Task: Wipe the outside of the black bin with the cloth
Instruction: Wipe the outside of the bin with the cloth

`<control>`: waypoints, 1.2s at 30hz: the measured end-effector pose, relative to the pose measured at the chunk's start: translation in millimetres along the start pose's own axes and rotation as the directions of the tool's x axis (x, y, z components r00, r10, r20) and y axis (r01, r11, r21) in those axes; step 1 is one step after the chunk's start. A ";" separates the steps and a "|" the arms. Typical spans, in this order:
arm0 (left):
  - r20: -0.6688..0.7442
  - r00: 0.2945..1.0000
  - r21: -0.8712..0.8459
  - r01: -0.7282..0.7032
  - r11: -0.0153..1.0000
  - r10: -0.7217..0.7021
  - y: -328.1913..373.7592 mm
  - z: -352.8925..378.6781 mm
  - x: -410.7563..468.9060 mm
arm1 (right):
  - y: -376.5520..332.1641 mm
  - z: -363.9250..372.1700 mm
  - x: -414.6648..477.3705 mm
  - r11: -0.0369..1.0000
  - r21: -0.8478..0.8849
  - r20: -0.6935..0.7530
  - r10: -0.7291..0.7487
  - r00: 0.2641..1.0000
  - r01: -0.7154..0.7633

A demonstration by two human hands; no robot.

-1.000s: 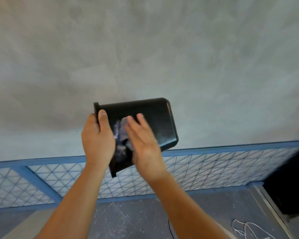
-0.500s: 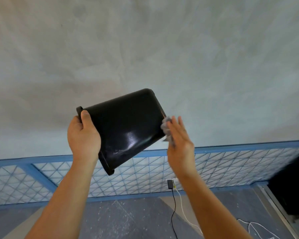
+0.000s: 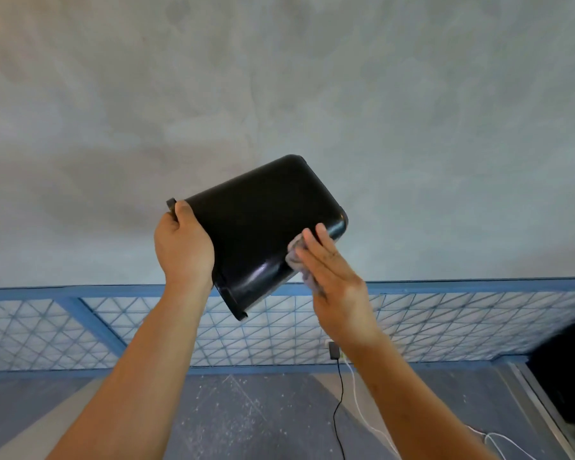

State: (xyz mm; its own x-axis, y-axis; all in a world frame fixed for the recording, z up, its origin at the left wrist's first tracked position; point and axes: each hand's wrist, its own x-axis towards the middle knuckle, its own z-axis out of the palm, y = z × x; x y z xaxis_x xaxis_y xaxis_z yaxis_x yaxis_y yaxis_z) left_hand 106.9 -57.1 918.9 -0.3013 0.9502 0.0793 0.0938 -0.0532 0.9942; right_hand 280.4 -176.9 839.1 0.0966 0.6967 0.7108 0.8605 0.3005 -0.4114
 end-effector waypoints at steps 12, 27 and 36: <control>0.064 0.994 -0.017 -0.083 0.996 0.084 16.8 13.2 -4.8 | -51.7 29.0 17.0 0.970 -0.028 0.161 -0.233 0.959 0.240; 0.117 0.985 0.068 -0.136 0.988 0.127 11.0 13.7 -19.2 | -40.5 25.7 2.1 0.991 -0.006 0.060 -0.134 0.989 0.134; 0.268 0.934 0.008 -0.246 0.969 0.235 10.5 -11.4 -18.5 | 15.2 -27.8 17.2 0.869 0.206 -0.100 0.477 0.873 -0.451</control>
State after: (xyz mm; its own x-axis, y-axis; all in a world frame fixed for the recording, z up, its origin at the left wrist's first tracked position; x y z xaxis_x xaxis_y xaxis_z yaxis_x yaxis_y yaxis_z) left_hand 102.7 -78.7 928.7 -0.0052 0.9575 0.2885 0.1726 -0.2833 0.9434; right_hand 309.1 -178.4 860.9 0.5448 0.6864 0.4818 0.6011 0.0809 -0.7950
